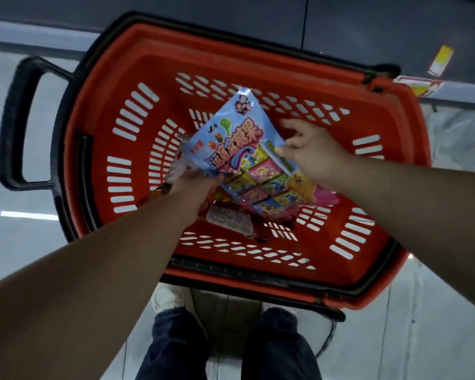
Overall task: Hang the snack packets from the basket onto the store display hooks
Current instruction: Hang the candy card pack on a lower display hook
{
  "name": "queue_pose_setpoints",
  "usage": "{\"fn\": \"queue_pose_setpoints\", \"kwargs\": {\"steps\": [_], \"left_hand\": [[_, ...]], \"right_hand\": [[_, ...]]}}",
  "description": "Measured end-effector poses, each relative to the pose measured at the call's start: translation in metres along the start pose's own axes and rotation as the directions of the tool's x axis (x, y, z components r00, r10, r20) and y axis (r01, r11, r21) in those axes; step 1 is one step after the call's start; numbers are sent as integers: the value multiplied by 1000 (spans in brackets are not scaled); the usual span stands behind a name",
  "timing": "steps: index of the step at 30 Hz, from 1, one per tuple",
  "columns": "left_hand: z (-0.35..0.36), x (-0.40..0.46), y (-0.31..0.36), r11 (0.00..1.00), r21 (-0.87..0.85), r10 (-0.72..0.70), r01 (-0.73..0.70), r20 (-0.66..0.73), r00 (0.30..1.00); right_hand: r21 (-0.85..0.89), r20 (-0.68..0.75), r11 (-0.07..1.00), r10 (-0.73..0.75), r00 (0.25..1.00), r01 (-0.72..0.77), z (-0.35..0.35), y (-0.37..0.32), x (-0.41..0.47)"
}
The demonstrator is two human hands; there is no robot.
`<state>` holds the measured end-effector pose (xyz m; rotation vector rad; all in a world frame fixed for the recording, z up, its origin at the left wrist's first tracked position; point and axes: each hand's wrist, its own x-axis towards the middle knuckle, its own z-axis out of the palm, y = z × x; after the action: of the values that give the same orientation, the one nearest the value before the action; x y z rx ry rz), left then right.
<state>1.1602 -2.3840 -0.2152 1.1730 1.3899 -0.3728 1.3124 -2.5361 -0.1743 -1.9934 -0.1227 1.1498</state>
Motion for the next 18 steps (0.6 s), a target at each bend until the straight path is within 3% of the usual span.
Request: {"fn": "queue_pose_setpoints", "kwargs": {"steps": [5, 7, 14, 18], "left_hand": [[7, -14, 8, 983, -160, 113, -92, 129, 985], [0, -24, 13, 979, -147, 164, -144, 138, 977], [-38, -91, 60, 957, 46, 279, -287, 140, 950], [-67, -149, 113, 819, 282, 471, -499, 165, 867]], "right_hand": [[268, -41, 961, 83, 996, -69, -6, 0, -17], [347, -114, 935, 116, 987, -69, -14, 0, -25], [312, -211, 943, 183, 960, -111, -44, -34, -76], [278, -141, 958, 113, 984, -70, -64, -95, -116]]}}
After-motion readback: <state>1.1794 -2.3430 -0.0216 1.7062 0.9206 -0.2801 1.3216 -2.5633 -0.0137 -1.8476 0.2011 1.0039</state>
